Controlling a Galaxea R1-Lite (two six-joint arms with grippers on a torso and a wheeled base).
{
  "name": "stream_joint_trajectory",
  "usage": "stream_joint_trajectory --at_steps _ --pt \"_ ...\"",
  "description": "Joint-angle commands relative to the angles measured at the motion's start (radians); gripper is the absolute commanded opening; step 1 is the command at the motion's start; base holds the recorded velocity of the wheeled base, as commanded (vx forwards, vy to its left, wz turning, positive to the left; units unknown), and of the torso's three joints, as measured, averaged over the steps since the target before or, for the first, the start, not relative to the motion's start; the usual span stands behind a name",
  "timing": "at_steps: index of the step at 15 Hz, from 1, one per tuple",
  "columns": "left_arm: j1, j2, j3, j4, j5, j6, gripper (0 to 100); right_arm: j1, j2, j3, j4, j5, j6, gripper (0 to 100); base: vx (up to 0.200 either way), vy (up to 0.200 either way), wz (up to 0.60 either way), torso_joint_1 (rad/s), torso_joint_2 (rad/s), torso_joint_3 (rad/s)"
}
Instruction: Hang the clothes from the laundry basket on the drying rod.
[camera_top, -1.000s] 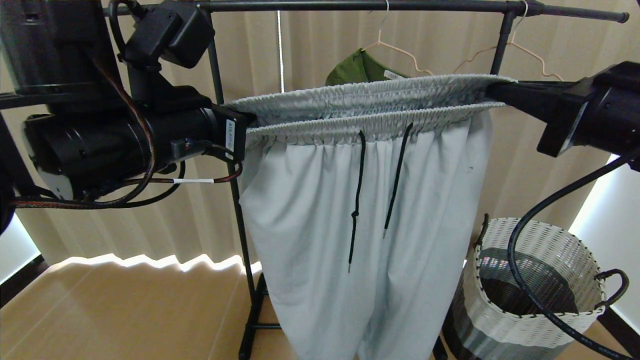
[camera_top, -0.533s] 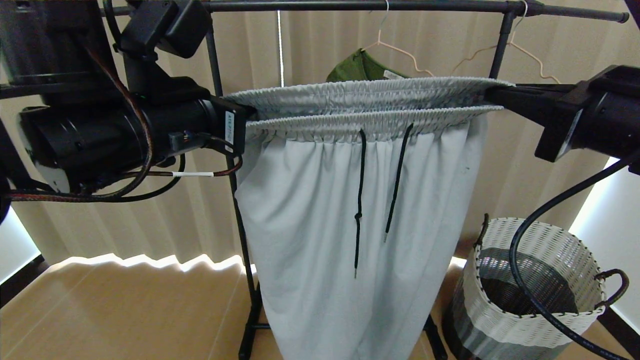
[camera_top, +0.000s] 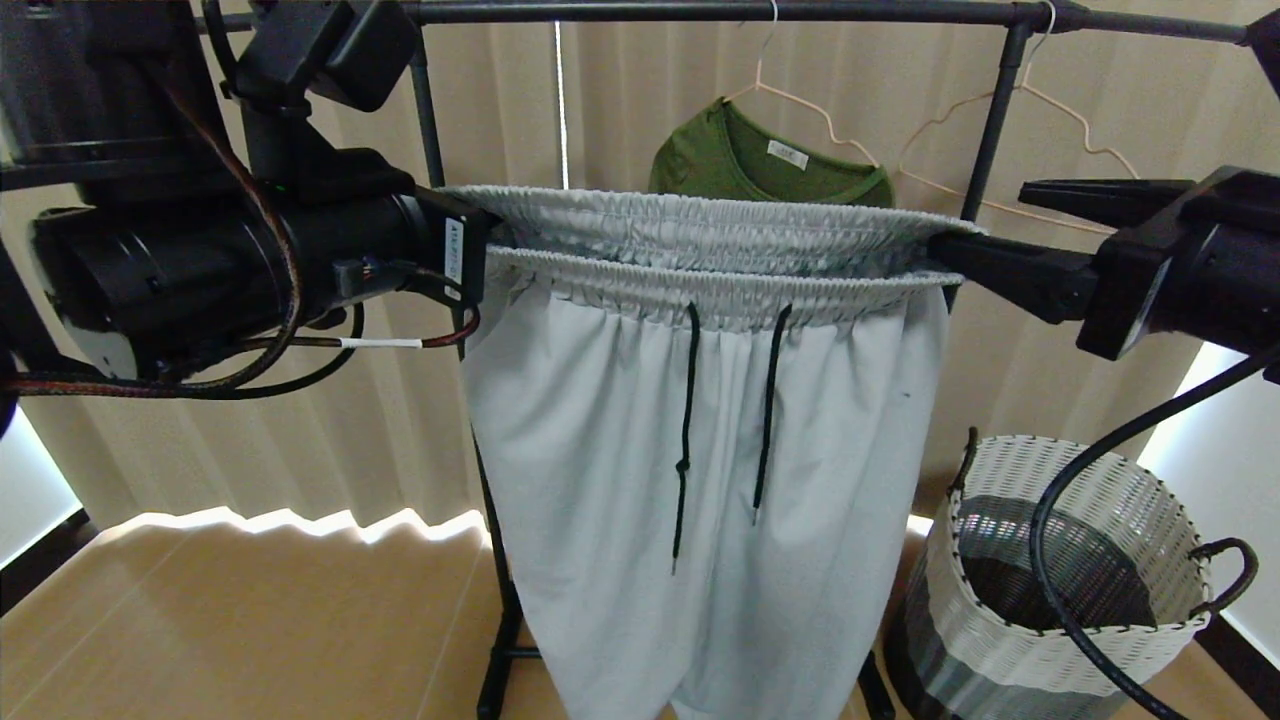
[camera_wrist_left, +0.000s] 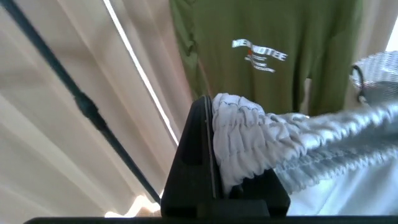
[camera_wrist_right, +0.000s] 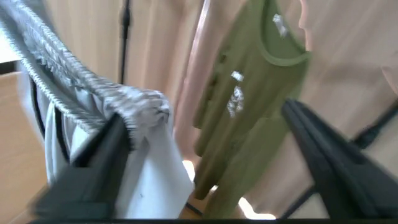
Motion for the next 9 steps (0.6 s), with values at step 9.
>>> stream_joint_trajectory --at_steps 9 --pt "0.027 0.051 -0.009 -0.051 0.146 0.005 0 0.001 -0.172 0.136 0.006 0.235 0.054 100 0.000 0.000 0.00 0.000 0.00 0.000"
